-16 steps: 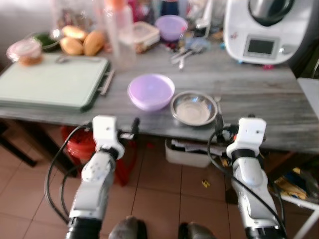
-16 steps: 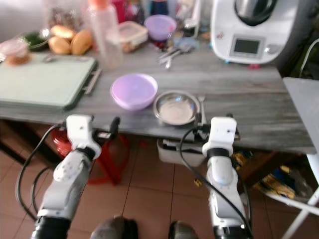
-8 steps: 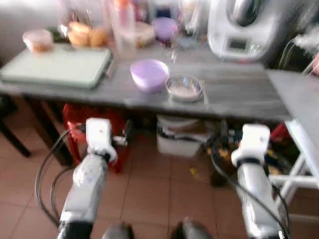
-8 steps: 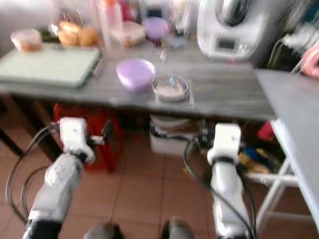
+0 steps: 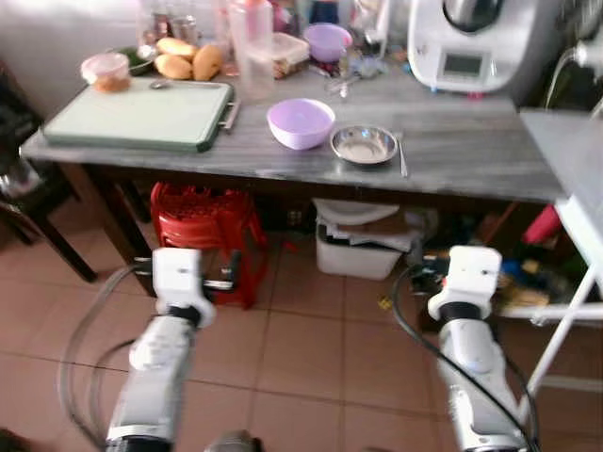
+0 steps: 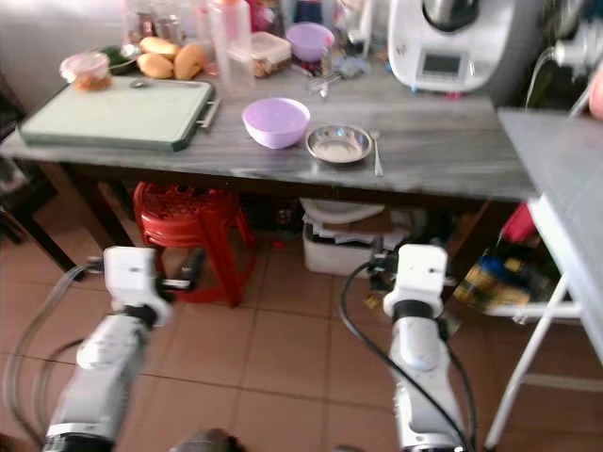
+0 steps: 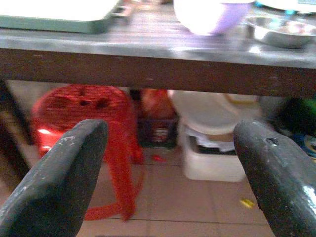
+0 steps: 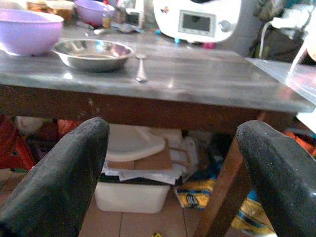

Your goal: Setting the table

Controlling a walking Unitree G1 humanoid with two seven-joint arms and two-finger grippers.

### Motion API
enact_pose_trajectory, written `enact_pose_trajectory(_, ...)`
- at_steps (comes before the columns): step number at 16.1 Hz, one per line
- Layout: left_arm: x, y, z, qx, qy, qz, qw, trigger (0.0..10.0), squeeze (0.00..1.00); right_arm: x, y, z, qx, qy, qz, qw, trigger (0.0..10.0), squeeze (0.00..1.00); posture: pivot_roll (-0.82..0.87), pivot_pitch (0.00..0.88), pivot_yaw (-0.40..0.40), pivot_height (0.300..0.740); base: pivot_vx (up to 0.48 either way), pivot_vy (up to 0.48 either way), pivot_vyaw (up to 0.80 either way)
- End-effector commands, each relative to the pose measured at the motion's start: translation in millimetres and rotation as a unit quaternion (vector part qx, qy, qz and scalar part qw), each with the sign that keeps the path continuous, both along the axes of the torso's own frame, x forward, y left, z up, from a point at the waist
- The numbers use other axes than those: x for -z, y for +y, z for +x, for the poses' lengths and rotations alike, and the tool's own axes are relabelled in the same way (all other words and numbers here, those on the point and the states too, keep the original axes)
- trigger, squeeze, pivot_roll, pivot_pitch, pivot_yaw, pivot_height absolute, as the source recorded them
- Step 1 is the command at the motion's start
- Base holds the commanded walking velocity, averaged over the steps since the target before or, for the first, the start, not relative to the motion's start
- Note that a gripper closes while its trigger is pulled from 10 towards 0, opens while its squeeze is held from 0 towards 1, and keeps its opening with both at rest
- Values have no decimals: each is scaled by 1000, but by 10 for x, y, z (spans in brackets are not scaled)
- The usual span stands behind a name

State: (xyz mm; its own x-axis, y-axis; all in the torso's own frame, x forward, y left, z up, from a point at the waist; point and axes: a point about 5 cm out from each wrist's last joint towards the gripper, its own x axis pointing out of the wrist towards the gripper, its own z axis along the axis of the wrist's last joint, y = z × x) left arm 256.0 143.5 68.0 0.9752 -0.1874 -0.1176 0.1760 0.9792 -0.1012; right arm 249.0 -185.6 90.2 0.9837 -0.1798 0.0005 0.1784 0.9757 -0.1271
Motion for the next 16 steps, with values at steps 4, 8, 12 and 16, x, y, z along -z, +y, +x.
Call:
enact_pose_trajectory(4,-11,-49,83,13,-8,5,1000,10000,0,-27,-82,9,14,-11,-5,1000,10000,0,-53,0,19,740,0,0,0)
enact_pose_trajectory(8,-126,-136,99,29,-28,-1,999,10000,0,-127,-72,112,-9,-20,-8,1000,10000,0,-29,0,16,740,0,0,-714)
enact_pose_trajectory(12,-141,-130,51,40,-31,-7,999,10000,0,-100,-37,133,-13,-19,-3,1000,10000,0,-8,0,32,740,0,0,0)
enact_pose_trajectory(16,-158,-160,58,43,-31,-16,998,10000,0,-110,61,149,-40,-19,-2,999,10000,0,-21,0,20,740,0,-78,0)
